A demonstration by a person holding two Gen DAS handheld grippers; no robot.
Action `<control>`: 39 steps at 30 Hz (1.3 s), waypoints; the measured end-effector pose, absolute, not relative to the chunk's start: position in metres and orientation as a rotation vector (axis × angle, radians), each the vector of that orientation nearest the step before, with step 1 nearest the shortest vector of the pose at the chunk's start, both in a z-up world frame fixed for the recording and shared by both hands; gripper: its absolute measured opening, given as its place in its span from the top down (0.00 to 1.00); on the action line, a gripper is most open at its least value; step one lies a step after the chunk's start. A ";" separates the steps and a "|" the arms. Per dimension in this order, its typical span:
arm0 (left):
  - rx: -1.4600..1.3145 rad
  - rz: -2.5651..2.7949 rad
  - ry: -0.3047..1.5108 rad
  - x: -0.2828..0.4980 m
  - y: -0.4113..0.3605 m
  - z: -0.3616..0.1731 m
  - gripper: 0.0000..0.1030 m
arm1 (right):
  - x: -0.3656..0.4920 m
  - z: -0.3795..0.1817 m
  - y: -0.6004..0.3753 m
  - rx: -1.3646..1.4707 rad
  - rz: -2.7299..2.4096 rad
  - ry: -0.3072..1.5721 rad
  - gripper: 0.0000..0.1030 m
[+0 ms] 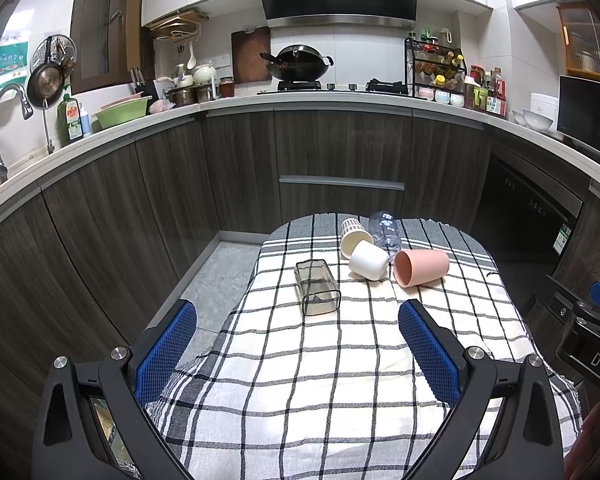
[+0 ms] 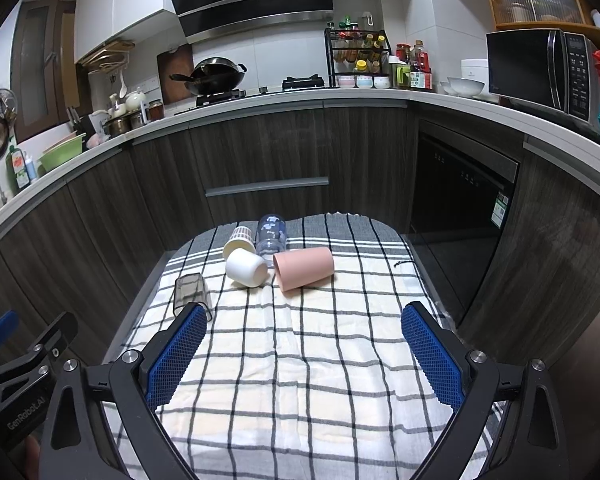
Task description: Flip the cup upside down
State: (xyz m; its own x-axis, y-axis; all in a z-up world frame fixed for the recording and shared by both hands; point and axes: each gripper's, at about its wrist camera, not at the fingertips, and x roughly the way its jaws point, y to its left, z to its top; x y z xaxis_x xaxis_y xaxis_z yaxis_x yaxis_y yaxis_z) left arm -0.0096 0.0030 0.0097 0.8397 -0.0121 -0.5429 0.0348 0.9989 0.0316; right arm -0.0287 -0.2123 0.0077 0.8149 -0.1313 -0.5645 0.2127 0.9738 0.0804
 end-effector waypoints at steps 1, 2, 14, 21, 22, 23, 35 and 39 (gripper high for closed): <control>0.040 -0.024 0.576 -0.009 0.004 0.008 0.00 | -0.029 0.007 -0.212 0.142 -0.184 0.590 0.05; 0.038 -0.024 0.578 -0.009 0.004 0.008 0.00 | -0.029 0.006 -0.212 0.143 -0.184 0.590 0.05; 0.033 -0.026 0.598 0.002 0.007 0.000 0.00 | -0.027 0.012 -0.203 0.140 -0.184 0.608 0.05; 0.029 -0.029 0.619 0.013 0.009 -0.007 0.00 | -0.018 0.004 -0.205 0.138 -0.185 0.629 0.05; 0.028 -0.029 0.622 0.015 0.009 -0.009 0.00 | -0.016 0.003 -0.206 0.138 -0.185 0.632 0.05; 0.027 -0.030 0.625 0.017 0.010 -0.010 0.00 | -0.014 0.002 -0.207 0.139 -0.186 0.636 0.05; -0.001 -0.036 0.658 0.052 0.011 -0.026 0.00 | 0.025 -0.012 -0.208 0.115 -0.188 0.677 0.05; -0.006 -0.034 0.655 0.074 0.010 -0.031 0.00 | 0.051 -0.019 -0.208 0.105 -0.180 0.694 0.05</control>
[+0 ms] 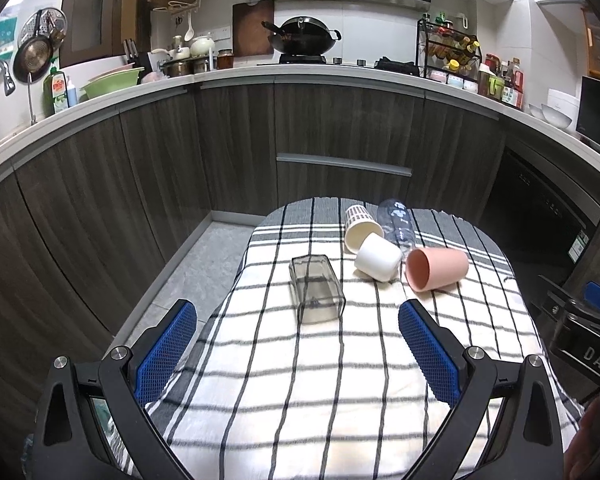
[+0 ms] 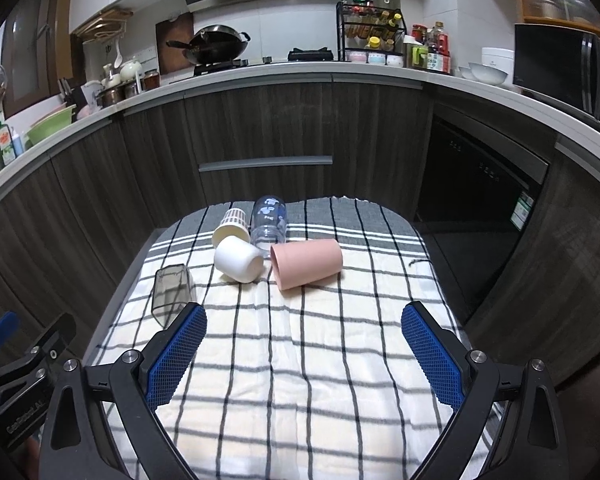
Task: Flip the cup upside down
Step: 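Reach the right gripper to the lying clear printed cup and close on it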
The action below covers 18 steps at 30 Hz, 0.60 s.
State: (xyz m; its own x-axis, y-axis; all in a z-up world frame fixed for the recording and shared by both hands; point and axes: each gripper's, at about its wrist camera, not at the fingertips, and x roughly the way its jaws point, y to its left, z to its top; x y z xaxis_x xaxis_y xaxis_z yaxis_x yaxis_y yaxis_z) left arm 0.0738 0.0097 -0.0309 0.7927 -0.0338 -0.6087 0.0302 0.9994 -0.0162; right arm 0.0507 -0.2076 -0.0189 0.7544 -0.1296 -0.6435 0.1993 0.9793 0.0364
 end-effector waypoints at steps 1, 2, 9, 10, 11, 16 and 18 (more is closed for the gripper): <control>-0.006 -0.031 0.654 0.080 0.009 -0.032 0.00 | 0.058 -0.021 -0.208 0.103 -0.177 0.699 0.05; -0.006 -0.029 0.653 0.086 0.009 -0.034 0.00 | 0.067 -0.023 -0.207 0.098 -0.175 0.703 0.05; -0.014 -0.022 0.665 0.131 0.006 -0.048 0.00 | 0.130 -0.036 -0.202 0.053 -0.147 0.723 0.05; -0.015 -0.023 0.674 0.141 0.006 -0.051 0.00 | 0.140 -0.038 -0.202 0.049 -0.142 0.729 0.05; -0.016 -0.023 0.674 0.148 0.005 -0.053 0.00 | 0.150 -0.040 -0.202 0.046 -0.141 0.737 0.05; -0.002 -0.010 0.648 0.181 -0.002 -0.059 0.00 | 0.201 -0.050 -0.199 0.014 -0.124 0.770 0.05; -0.004 -0.004 0.638 0.194 -0.003 -0.061 0.00 | 0.222 -0.055 -0.196 -0.001 -0.110 0.778 0.05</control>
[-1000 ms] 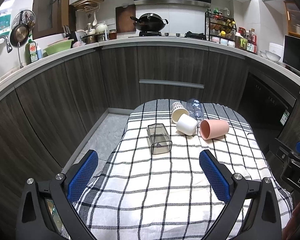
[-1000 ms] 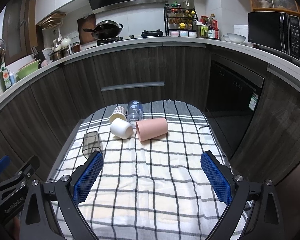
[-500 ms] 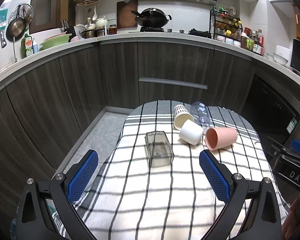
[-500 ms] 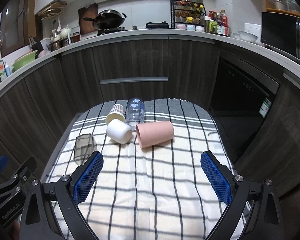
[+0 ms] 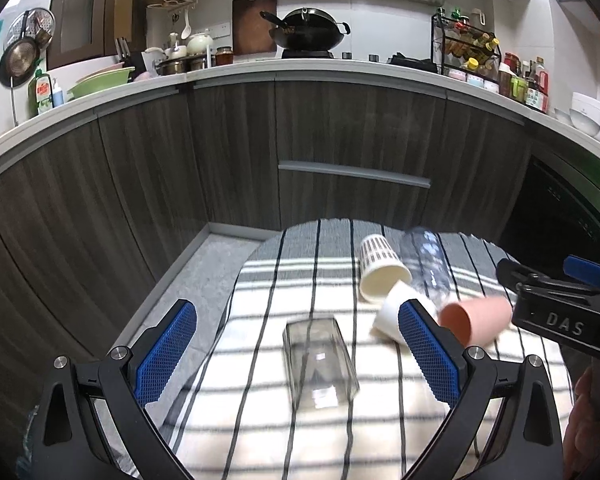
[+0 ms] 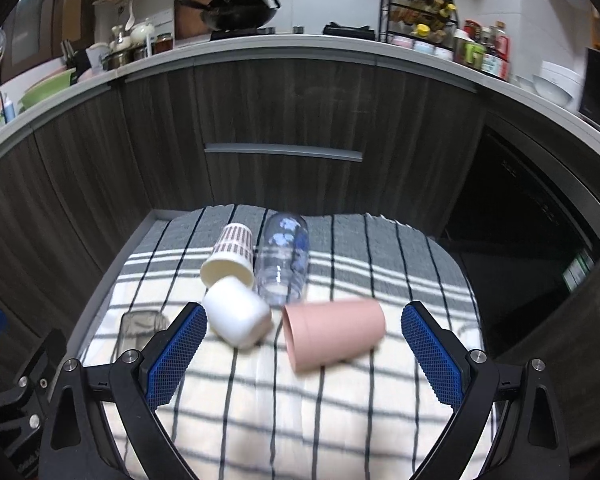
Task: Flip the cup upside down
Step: 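Reach the right gripper to the lying clear printed cup and close on it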
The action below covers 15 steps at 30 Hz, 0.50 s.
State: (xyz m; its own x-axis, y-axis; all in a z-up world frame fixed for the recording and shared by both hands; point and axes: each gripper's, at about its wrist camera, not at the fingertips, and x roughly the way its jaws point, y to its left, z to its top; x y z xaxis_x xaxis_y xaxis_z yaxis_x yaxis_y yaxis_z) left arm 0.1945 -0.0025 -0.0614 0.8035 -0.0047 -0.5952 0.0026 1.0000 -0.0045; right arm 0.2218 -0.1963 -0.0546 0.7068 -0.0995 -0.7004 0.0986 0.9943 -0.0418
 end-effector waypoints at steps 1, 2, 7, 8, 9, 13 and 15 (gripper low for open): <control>-0.004 -0.001 0.633 0.203 -0.002 -0.063 0.00 | 0.235 -0.058 -0.195 -0.006 -0.103 0.791 0.05; -0.005 0.002 0.632 0.210 -0.002 -0.064 0.00 | 0.245 -0.060 -0.196 -0.004 -0.098 0.802 0.05; -0.027 0.035 0.636 0.249 0.002 -0.073 0.00 | 0.302 -0.078 -0.203 0.039 -0.079 0.889 0.05; -0.038 0.041 0.640 0.259 0.004 -0.075 0.00 | 0.314 -0.083 -0.206 0.054 -0.079 0.914 0.05; -0.045 0.048 0.646 0.266 0.004 -0.077 0.00 | 0.328 -0.090 -0.208 0.069 -0.076 0.945 0.05; -0.071 0.068 0.660 0.291 0.006 -0.082 0.00 | 0.364 -0.112 -0.213 0.099 -0.076 1.020 0.05; -0.064 0.080 0.660 0.299 0.005 -0.086 0.00 | 0.383 -0.125 -0.214 0.105 -0.074 1.059 0.05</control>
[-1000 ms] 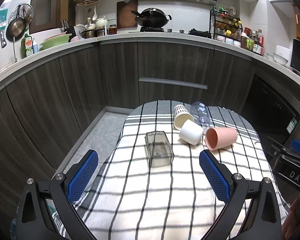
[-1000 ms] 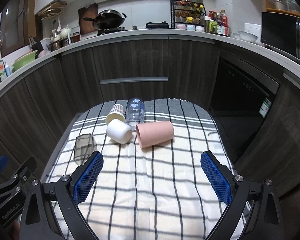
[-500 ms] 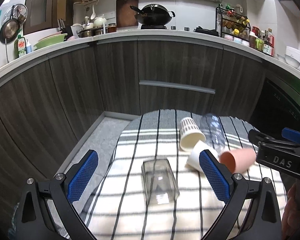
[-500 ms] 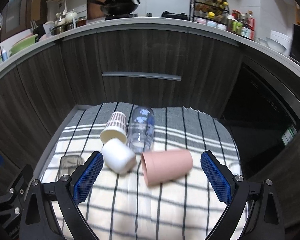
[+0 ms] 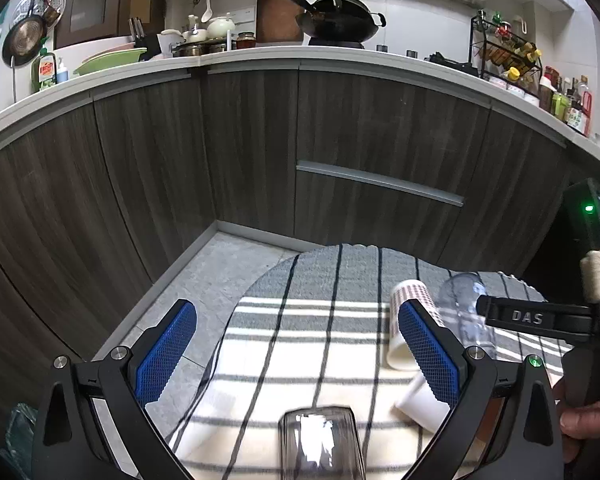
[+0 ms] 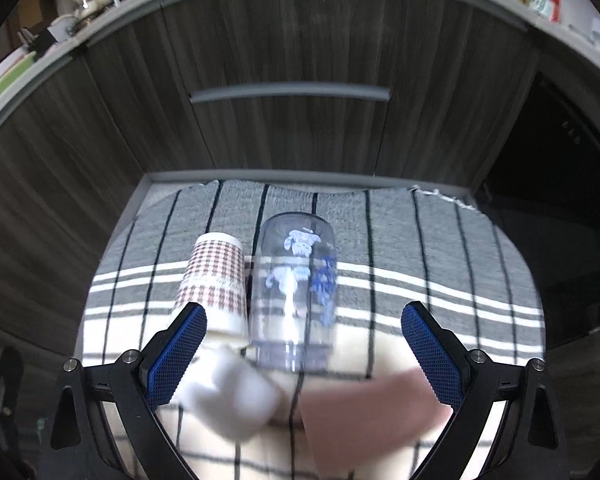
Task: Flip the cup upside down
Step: 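Reach the right gripper to the lying clear printed cup and close on it, then lift the clear cup with the right gripper and turn it upright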
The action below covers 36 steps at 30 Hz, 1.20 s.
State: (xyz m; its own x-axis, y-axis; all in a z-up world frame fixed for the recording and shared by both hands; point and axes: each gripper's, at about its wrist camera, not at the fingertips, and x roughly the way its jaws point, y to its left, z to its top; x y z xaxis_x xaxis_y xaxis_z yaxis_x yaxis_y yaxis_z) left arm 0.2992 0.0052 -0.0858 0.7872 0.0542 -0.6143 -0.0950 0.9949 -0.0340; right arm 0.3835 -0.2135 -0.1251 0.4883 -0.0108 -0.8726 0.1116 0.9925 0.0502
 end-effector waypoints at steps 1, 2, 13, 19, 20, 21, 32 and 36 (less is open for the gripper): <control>-0.062 0.088 0.662 0.302 0.006 -0.088 0.00 | 0.392 -0.131 -0.213 0.106 -0.074 1.080 0.05; -0.066 0.093 0.665 0.305 0.007 -0.092 0.00 | 0.400 -0.136 -0.213 0.110 -0.072 1.100 0.05; -0.118 0.125 0.713 0.327 0.017 -0.117 0.00 | 0.443 -0.186 -0.210 0.114 -0.114 1.241 0.07; -0.116 0.112 0.728 0.331 0.015 -0.124 0.00 | 0.448 -0.212 -0.213 0.183 -0.105 1.304 0.31; -0.117 0.110 0.729 0.331 0.015 -0.124 0.00 | 0.448 -0.213 -0.213 0.188 -0.104 1.302 0.31; -0.117 0.107 0.730 0.331 0.015 -0.124 0.00 | 0.447 -0.213 -0.213 0.191 -0.106 1.295 0.31; -0.136 0.065 0.713 0.320 0.015 -0.109 0.00 | 0.430 -0.176 -0.216 0.182 -0.107 1.217 0.31; -0.151 0.067 0.691 0.307 0.025 -0.093 0.00 | 0.411 -0.146 -0.215 0.189 -0.084 1.174 0.31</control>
State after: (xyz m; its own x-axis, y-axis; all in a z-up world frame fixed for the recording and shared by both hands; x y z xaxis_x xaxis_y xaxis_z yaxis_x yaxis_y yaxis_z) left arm 0.3072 0.0252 -0.0934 0.7687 0.0116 -0.6395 -0.1115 0.9869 -0.1162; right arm 0.4110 -0.2153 -0.1463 0.3854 0.0326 -0.9222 0.1643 0.9810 0.1034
